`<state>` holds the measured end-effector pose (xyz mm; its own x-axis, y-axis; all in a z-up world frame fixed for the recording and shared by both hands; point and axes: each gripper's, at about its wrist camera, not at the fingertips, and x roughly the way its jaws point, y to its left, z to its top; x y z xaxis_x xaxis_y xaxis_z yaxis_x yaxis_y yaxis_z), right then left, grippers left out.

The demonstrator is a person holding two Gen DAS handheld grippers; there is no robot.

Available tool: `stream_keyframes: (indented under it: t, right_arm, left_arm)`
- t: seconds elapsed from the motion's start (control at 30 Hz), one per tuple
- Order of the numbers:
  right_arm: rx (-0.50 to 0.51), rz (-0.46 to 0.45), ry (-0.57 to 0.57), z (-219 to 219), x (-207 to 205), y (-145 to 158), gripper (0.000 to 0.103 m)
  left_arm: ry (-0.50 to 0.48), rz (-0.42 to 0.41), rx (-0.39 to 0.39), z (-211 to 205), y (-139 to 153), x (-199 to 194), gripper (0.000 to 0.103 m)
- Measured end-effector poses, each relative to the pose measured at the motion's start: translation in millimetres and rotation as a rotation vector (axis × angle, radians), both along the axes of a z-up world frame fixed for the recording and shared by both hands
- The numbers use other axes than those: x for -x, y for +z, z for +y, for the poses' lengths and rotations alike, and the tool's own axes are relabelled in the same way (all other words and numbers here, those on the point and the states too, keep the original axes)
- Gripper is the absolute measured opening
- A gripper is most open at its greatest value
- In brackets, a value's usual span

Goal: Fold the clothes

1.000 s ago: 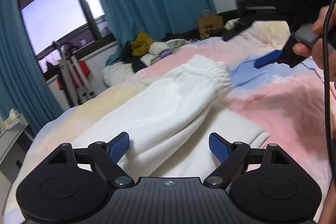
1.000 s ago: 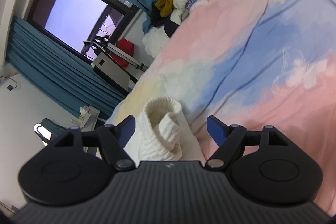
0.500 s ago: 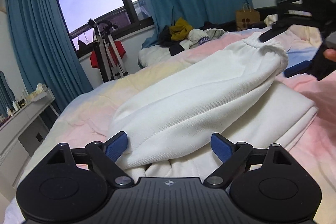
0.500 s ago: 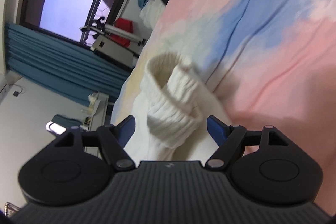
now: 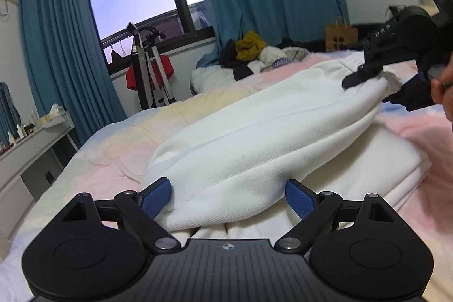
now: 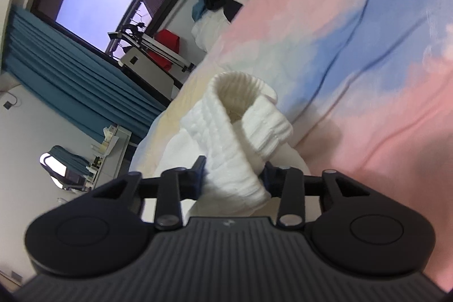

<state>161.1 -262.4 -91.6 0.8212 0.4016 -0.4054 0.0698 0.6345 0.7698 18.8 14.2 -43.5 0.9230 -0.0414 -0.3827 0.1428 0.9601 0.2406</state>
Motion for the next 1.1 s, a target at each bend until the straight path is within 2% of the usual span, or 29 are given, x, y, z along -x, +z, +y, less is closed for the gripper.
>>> stream_keyframes:
  t: [0.1,0.17,0.23,0.33,0.47,0.7,0.8,0.87,0.97,1.03,1.1]
  right_arm:
    - [0.046,-0.078,-0.011,-1,17,18,0.035]
    - [0.116,-0.131,-0.027,-2,33,31,0.035]
    - [0.186,-0.142,-0.062,-7,42,40,0.035]
    - [0.268,-0.073,-0.118,-15,44,33,0.035]
    - [0.279,0.068,-0.097,-15,35,5,0.036]
    - [0.314,0.057,-0.079,-6,52,13,0.043]
    - [0.400,0.041,-0.090,4,64,29,0.051]
    - [0.425,0.023,-0.093,7,76,37,0.065]
    - [0.386,-0.011,-0.074,5,95,41,0.084]
    - [0.301,-0.025,-0.054,1,100,37,0.087]
    - [0.241,-0.002,-0.049,-1,95,30,0.087]
  left_arm:
    - [0.003,-0.013,0.062,6,9,5,0.088]
    - [-0.001,-0.029,0.118,10,18,13,0.088]
    - [-0.007,-0.040,0.176,14,29,22,0.088]
    - [-0.012,-0.029,0.240,20,38,31,0.088]
    - [-0.007,0.015,0.268,27,40,36,0.088]
    - [-0.002,0.089,0.350,47,46,39,0.091]
    - [-0.001,0.097,0.376,56,51,40,0.092]
    - [-0.007,0.100,0.406,62,54,41,0.096]
    - [0.001,0.098,0.456,72,58,40,0.102]
    - [0.013,0.106,0.496,79,58,36,0.103]
    - [0.030,0.125,0.536,87,55,31,0.103]
